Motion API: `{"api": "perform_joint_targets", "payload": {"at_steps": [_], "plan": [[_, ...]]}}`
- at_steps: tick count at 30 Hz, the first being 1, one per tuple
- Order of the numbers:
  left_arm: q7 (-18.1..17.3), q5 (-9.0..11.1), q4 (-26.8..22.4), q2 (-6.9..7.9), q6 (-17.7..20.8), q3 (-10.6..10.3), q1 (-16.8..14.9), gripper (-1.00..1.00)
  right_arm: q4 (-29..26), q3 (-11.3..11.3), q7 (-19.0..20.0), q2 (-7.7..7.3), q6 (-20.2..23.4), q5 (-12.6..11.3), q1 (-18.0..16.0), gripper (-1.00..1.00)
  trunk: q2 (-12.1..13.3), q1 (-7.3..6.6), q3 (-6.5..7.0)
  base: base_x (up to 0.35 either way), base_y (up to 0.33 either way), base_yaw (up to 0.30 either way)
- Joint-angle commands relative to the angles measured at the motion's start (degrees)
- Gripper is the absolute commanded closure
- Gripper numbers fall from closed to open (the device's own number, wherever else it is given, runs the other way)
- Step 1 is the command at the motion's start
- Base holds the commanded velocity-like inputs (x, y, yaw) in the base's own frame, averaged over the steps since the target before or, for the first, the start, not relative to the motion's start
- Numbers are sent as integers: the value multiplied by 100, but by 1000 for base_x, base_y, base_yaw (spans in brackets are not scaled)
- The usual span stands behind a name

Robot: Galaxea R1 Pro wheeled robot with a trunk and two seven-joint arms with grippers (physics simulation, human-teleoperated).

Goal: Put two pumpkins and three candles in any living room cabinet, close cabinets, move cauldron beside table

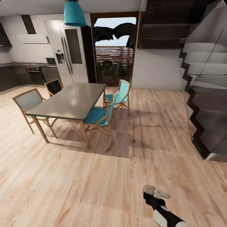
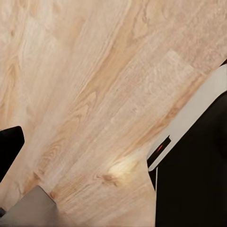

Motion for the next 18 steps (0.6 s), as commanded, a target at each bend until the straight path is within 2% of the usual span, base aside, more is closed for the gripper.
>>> {"api": "perform_joint_targets", "payload": {"at_steps": [1,18], "plan": [[29,34,-10,1,28,-48,-2,-100,-12,52,-33,-4,-9,-34,-1,100,-4,0,-3,0,0,288],[29,34,-10,1,25,-48,-2,-100,-8,54,-47,-4,-16,-34,-1,100,-4,0,45,0,0,288]]}}
